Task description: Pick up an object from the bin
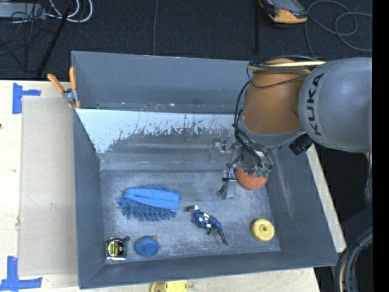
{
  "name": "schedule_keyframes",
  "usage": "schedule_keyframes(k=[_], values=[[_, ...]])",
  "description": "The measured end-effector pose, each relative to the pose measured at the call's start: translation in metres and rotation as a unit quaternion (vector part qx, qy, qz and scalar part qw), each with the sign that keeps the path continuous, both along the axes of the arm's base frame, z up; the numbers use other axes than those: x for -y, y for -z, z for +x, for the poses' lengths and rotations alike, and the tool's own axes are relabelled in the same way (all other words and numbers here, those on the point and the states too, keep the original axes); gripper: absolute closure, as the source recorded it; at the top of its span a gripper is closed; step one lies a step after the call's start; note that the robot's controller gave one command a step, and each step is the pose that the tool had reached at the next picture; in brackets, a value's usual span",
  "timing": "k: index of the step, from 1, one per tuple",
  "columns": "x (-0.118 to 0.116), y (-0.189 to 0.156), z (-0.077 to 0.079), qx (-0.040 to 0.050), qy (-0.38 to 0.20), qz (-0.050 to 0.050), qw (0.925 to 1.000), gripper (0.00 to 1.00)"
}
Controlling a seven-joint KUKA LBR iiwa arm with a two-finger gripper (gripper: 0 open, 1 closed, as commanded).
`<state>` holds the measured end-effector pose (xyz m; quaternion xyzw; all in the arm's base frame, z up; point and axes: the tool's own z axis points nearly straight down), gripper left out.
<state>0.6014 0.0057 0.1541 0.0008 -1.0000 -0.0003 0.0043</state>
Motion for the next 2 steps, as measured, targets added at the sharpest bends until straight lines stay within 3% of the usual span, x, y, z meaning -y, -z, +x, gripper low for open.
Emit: schedule_keyframes(k=[1,2], values=[[0.0,-0.005,0.001,0.0033,0.0,0.0,1.0,0.0],[0.007,-0.007,-0.041,0.0036,-0.001,0.0,1.0,0.0]])
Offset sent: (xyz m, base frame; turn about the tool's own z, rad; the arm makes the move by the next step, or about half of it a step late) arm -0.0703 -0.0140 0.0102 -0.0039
